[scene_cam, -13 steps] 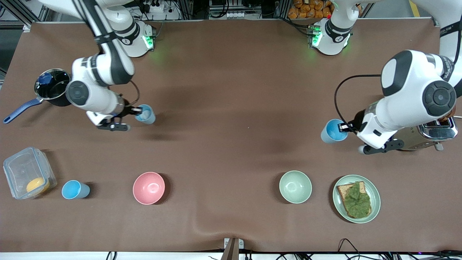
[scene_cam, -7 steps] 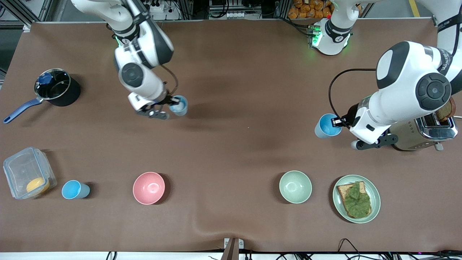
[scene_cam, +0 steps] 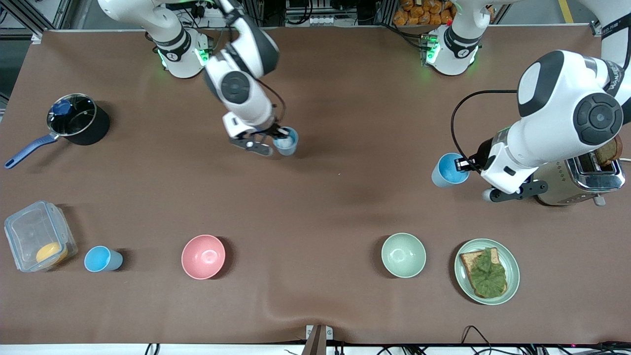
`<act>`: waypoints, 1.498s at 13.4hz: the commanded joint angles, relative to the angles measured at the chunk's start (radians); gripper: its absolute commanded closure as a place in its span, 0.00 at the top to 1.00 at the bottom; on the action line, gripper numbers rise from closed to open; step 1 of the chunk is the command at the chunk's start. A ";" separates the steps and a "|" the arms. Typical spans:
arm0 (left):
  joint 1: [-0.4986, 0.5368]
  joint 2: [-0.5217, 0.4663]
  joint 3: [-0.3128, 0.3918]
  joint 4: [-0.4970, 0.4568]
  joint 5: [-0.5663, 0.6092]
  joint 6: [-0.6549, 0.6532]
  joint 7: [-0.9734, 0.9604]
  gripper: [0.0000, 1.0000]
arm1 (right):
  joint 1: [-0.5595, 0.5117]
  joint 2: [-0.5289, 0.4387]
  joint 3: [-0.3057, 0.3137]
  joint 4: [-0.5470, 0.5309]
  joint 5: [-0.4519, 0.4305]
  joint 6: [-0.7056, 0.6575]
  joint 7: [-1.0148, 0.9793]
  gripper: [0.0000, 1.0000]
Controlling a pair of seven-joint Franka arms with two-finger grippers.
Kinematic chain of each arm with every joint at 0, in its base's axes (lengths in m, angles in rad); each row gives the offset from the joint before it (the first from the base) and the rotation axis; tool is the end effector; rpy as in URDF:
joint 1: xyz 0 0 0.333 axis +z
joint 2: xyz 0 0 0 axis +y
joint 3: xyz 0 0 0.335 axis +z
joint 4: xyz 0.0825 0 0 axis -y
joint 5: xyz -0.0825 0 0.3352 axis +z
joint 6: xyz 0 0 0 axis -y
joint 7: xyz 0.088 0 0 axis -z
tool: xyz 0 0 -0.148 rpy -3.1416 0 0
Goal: Stack blue cups with both arms
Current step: 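Lift both blue cups and carry them toward the table's middle, then set the right gripper's cup down upright and open the right gripper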
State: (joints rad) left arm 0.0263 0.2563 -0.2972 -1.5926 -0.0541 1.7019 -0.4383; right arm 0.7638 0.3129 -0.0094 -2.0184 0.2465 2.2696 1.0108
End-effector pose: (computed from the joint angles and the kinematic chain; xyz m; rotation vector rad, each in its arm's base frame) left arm 0.5549 -0.1456 0.4707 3.0449 0.2782 -0.2636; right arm 0.3994 0.3946 0.3031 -2.9944 0.6396 0.2739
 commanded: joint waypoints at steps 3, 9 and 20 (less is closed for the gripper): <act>0.009 -0.014 -0.011 0.008 -0.032 -0.024 0.001 0.00 | 0.048 0.166 -0.015 0.193 0.103 0.019 0.069 0.00; 0.003 -0.011 -0.011 0.006 -0.052 -0.005 -0.005 0.00 | 0.074 0.215 -0.017 0.204 0.154 0.085 0.078 0.15; -0.097 0.004 -0.019 0.002 -0.052 0.034 -0.157 0.00 | -0.082 0.144 -0.024 0.389 0.137 -0.329 -0.016 0.60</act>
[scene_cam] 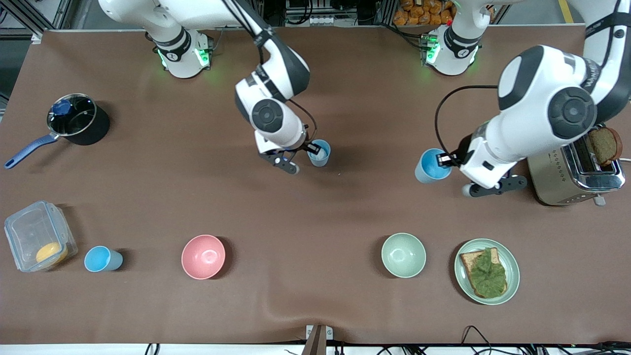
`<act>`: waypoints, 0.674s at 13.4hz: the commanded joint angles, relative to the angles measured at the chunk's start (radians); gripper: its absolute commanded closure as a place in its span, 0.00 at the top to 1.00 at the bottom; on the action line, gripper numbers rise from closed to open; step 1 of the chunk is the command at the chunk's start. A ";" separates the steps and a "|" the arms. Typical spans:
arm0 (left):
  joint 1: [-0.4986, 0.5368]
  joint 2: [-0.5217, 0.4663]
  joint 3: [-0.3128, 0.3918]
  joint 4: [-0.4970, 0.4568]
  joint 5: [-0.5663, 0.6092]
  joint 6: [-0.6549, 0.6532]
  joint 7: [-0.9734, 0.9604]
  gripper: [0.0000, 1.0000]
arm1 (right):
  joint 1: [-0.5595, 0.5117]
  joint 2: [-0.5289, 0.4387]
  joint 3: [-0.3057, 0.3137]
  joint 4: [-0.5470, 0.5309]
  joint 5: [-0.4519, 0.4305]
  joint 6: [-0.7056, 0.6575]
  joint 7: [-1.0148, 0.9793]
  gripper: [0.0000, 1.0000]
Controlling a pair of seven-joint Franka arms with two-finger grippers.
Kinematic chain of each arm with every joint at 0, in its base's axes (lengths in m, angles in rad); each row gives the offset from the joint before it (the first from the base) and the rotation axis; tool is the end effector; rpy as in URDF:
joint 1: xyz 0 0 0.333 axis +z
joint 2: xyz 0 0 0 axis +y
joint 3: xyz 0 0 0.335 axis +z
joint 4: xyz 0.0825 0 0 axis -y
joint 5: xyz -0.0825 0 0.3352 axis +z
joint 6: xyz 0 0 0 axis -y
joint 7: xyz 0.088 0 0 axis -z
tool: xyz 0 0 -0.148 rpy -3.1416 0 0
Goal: Stack blue cups with both arms
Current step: 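Set the right gripper's cup down upright and open the right gripper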
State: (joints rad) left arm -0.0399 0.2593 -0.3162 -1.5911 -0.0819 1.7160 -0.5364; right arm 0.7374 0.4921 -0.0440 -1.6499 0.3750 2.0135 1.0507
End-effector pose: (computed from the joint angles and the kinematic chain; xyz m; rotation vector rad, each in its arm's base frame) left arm 0.5423 -0.1955 0.4720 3.0217 0.3065 -0.2731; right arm 0.4595 0.4317 0.3245 -2.8952 0.7968 0.4778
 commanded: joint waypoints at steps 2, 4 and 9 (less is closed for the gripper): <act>-0.081 0.014 0.002 0.000 -0.022 0.036 -0.129 0.00 | -0.110 -0.081 0.009 0.021 0.004 -0.139 -0.154 0.65; -0.136 0.029 0.002 -0.006 -0.015 0.068 -0.215 0.00 | -0.170 -0.130 0.009 0.018 -0.053 -0.206 -0.257 0.76; -0.234 0.050 0.002 -0.039 -0.012 0.163 -0.368 0.00 | -0.303 -0.259 0.007 -0.001 -0.143 -0.320 -0.484 1.00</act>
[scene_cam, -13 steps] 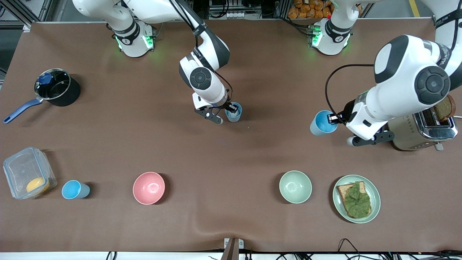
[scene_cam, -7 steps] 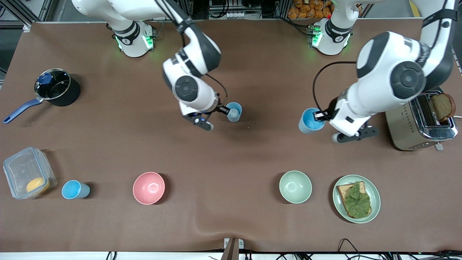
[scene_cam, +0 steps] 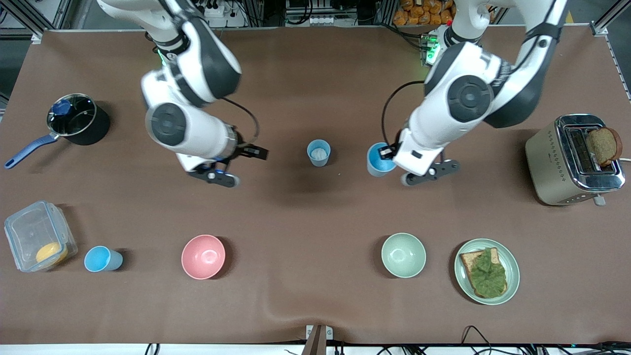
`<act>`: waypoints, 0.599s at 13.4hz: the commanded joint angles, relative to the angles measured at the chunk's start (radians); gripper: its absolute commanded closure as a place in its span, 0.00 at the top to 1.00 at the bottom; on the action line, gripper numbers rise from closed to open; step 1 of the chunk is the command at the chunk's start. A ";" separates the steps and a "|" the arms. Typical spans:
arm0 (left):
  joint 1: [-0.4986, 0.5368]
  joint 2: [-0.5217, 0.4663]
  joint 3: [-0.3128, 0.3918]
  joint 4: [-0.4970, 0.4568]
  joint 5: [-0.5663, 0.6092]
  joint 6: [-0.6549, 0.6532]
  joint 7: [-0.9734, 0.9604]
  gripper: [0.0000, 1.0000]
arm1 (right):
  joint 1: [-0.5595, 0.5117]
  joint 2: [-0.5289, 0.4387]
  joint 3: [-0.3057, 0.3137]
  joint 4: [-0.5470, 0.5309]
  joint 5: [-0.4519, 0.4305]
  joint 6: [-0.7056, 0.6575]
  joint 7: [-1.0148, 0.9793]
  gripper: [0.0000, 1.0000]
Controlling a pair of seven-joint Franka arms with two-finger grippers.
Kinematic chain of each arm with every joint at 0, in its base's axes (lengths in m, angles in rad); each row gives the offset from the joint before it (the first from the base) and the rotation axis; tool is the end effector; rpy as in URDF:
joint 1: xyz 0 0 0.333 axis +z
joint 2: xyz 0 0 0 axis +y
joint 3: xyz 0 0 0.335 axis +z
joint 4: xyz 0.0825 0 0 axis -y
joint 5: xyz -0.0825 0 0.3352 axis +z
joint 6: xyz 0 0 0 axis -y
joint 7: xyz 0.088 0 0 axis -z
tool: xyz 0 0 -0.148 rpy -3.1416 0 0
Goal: Stack blue cups with both arms
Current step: 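Set the right gripper's cup down upright and open the right gripper, then lower the left gripper's cup into the placed cup while the right gripper withdraws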
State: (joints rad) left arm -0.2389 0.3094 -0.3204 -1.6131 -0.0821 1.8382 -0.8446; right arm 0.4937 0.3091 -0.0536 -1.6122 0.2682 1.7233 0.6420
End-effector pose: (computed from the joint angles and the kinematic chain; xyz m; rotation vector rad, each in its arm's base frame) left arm 0.5113 -0.3091 0.4437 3.0034 0.4858 -0.2531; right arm 0.5105 0.2827 0.4311 -2.9745 0.4014 0.4441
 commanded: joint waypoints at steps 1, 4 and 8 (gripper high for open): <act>-0.057 0.010 0.006 -0.019 -0.010 0.058 -0.094 0.00 | -0.098 -0.102 0.018 -0.044 -0.043 -0.046 -0.129 1.00; -0.115 0.025 0.006 -0.025 -0.010 0.101 -0.166 0.00 | -0.184 -0.162 0.018 -0.043 -0.060 -0.122 -0.237 1.00; -0.183 0.030 0.006 -0.080 -0.008 0.185 -0.232 0.00 | -0.259 -0.211 0.018 -0.041 -0.110 -0.185 -0.339 1.00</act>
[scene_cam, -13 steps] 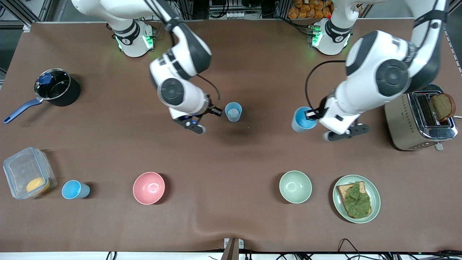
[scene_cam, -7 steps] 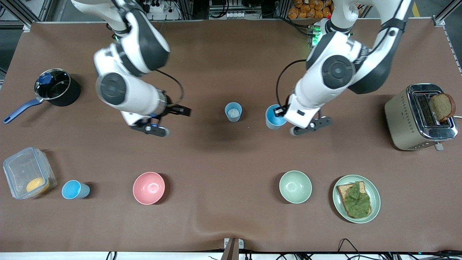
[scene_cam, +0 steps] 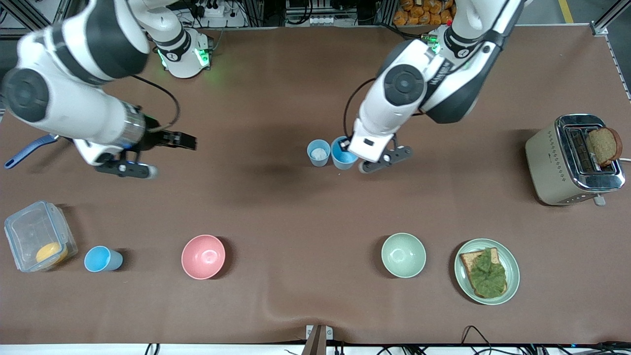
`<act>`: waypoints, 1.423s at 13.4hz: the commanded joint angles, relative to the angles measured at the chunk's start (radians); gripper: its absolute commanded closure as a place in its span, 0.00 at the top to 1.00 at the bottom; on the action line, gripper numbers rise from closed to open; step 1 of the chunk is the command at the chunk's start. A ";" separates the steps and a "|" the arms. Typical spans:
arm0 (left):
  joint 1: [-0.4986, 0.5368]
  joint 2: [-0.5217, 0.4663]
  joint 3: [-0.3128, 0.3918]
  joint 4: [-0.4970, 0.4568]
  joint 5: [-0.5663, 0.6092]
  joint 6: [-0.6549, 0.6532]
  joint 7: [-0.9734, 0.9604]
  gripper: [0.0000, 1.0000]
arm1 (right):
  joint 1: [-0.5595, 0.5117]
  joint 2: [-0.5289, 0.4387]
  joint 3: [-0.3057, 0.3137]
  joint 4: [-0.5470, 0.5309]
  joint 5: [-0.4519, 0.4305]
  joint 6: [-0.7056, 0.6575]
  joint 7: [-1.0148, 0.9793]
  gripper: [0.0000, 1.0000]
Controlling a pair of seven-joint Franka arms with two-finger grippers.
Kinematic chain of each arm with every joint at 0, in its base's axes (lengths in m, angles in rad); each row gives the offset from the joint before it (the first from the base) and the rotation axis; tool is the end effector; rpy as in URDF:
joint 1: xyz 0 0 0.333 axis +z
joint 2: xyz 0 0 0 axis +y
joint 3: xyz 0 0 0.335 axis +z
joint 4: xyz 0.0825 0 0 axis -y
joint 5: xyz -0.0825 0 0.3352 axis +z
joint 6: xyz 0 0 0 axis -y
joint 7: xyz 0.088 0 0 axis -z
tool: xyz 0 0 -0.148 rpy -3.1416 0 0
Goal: Stack blue cups with both arms
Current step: 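Lower the left gripper's cup into the placed cup while the right gripper withdraws, then open the left gripper and lift it away from the stacked cups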
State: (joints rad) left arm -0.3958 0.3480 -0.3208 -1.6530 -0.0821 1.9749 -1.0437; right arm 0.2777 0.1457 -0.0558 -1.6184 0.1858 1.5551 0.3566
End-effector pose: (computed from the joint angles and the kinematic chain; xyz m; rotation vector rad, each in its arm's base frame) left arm 0.4704 -0.3943 0.4156 2.9706 0.5672 -0.2235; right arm 0.5114 0.1454 0.5084 -2.9990 0.2277 0.3784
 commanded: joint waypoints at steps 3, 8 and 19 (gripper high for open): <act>-0.067 -0.007 0.008 -0.093 -0.008 0.105 -0.056 0.00 | -0.090 -0.072 0.020 -0.031 -0.028 -0.036 -0.119 1.00; -0.124 -0.001 0.008 -0.191 -0.005 0.235 -0.071 0.00 | -0.251 -0.106 0.062 -0.018 -0.026 -0.078 -0.260 1.00; -0.147 0.043 0.008 -0.222 0.016 0.309 -0.081 0.00 | -0.282 -0.055 0.103 0.032 -0.095 -0.063 -0.330 1.00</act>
State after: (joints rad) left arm -0.5333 0.3938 -0.3198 -1.8757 -0.0819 2.2670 -1.0937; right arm -0.0047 0.0699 0.0451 -1.5949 0.1124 1.4793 0.0335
